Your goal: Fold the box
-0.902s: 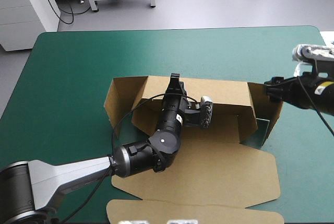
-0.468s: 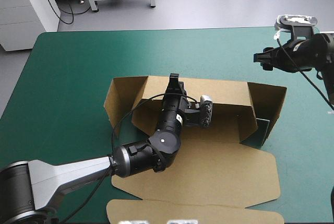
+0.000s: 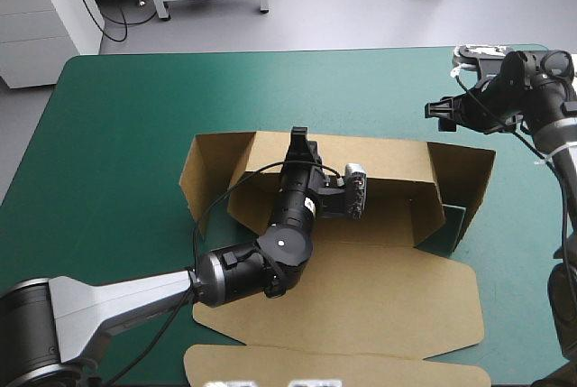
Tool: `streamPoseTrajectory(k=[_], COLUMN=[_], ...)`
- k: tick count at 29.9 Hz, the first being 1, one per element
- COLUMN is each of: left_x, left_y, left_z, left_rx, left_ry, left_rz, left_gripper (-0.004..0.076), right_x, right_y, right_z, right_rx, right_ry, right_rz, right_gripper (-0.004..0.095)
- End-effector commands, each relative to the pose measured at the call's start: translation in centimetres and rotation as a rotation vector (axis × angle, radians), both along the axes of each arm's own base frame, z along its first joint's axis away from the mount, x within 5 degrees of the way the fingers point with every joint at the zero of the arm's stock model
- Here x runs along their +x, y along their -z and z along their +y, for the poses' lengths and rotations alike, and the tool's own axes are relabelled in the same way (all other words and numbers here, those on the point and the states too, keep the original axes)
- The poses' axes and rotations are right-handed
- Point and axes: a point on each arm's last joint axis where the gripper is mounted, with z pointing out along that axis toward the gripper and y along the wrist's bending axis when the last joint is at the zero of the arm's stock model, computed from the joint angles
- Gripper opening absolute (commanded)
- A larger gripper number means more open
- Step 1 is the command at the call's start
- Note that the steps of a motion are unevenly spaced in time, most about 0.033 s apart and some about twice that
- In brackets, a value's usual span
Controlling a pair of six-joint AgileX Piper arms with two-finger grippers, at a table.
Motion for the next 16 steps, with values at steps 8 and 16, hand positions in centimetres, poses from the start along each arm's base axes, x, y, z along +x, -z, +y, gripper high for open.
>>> streamPoseTrajectory(k=[8, 16], left_x=[-0.1, 0.0], left_y=[-1.6, -1.6], left_z=[1.2, 1.3], left_rx=[-0.098, -0.192], left_ry=[-0.107, -0.151], left_rz=[-0.021, -0.007], left_gripper=[-0.0010, -0.0010], right_x=[-1.3, -2.4], right_y=[-1.0, -1.6], right_z=[-0.2, -0.1], right_rx=[-0.002, -0.005], right_ry=[-0.008, -0.032], right_rz=[-0.015, 0.017], right_gripper=[0.0643, 0.0643])
